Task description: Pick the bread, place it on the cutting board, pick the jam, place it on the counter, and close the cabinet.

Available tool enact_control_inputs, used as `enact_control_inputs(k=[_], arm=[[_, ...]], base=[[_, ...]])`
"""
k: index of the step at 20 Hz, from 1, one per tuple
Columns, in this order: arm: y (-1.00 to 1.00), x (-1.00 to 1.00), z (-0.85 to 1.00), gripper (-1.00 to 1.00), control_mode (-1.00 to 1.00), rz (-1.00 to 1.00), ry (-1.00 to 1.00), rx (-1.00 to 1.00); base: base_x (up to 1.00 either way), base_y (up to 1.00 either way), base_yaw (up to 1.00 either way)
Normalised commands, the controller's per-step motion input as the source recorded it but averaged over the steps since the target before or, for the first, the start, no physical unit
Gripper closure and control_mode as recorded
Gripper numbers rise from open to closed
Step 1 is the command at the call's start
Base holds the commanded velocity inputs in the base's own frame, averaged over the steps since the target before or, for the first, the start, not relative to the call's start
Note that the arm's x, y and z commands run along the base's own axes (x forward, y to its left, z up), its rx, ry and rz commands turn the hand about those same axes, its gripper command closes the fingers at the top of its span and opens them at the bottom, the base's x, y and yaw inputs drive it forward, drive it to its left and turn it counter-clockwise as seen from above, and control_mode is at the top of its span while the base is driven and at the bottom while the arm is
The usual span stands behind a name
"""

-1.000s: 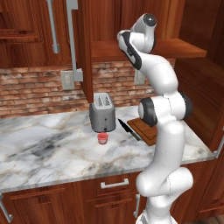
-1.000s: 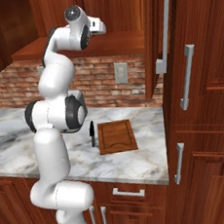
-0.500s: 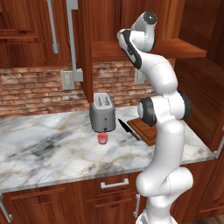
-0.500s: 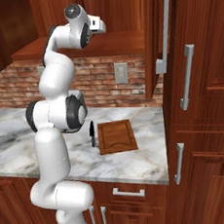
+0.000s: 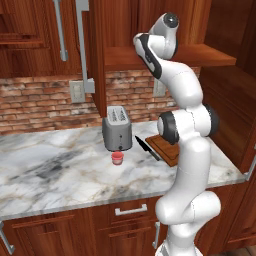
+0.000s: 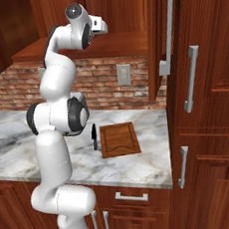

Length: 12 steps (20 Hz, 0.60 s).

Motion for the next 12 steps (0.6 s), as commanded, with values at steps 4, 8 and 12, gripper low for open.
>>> enact_control_inputs(k=[4, 8, 12], arm=[[0.15, 0.00, 0.00, -1.00, -1.00, 0.02, 0.00, 0.00], [0.15, 0.00, 0.00, -1.00, -1.00, 0.02, 0.00, 0.00], [0.07, 0.03, 0.00, -1.00, -1.00, 0.03, 0.00, 0.00]], base=[[0.00, 0.00, 0.00], [0.00, 0.00, 0.00], [0.00, 0.00, 0.00]])
